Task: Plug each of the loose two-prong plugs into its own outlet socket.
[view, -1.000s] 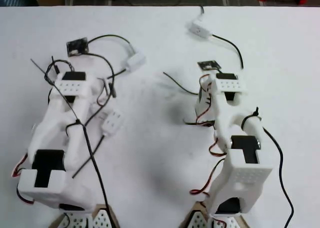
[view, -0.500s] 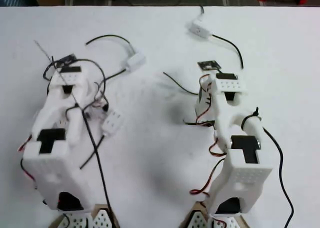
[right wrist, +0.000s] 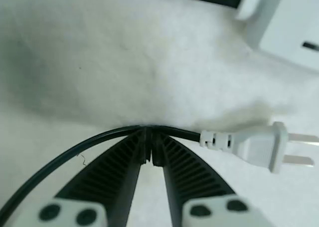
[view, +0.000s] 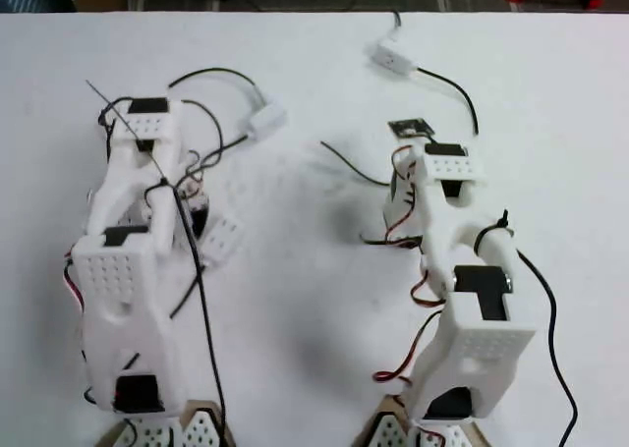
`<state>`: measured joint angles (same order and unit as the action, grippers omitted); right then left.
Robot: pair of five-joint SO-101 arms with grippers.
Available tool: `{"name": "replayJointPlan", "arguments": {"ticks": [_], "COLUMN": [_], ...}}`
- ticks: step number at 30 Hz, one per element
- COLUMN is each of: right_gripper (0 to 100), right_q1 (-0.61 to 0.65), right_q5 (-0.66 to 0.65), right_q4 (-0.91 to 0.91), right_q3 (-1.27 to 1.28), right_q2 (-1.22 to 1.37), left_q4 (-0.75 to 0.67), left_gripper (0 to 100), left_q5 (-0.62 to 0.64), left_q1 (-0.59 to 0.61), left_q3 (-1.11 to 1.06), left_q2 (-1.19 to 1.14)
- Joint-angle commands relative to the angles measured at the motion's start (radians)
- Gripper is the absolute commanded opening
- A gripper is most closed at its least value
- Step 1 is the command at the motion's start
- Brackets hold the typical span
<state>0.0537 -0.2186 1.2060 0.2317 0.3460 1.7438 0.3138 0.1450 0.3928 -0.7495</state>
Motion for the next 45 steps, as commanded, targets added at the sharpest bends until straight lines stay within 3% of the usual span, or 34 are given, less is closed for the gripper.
{"name": "replayJointPlan", "arguments": {"ticks": [1,6,11,16,24,31,39,45], "right_gripper": [2.2,2.2,2.2,2.2,2.2,2.2,2.2,2.2], "right_q1": [0.031,0.031,0.031,0.031,0.031,0.031,0.031,0.031], "right_q5": [0.0,-0.003,-0.003,-0.003,-0.002,0.0,0.0,0.0], "right_q4": [-0.024,-0.024,-0.031,-0.03,-0.027,-0.027,-0.027,-0.027], "right_q3": [0.0,0.0,0.0,0.0,0.003,0.003,0.003,0.005], "right_q2": [0.015,0.015,0.015,0.015,0.015,0.015,0.015,0.015], "left_q4": [0.044,0.046,0.04,-0.026,-0.256,-0.416,-0.609,-0.623], "left_gripper": [3,3,3,3,3,3,3,9], "left_q5": [-0.12,-0.207,-0.252,-0.275,-0.608,-0.862,-1.062,-1.198], "left_q1": [0.013,0.024,-0.008,0.036,0.387,0.723,0.906,0.97], "left_q3": [0.04,-0.029,-0.31,-0.618,-0.957,-0.977,-0.98,-1.002], "left_q2": [0.033,0.228,0.541,0.773,0.814,0.819,0.812,0.812]}}
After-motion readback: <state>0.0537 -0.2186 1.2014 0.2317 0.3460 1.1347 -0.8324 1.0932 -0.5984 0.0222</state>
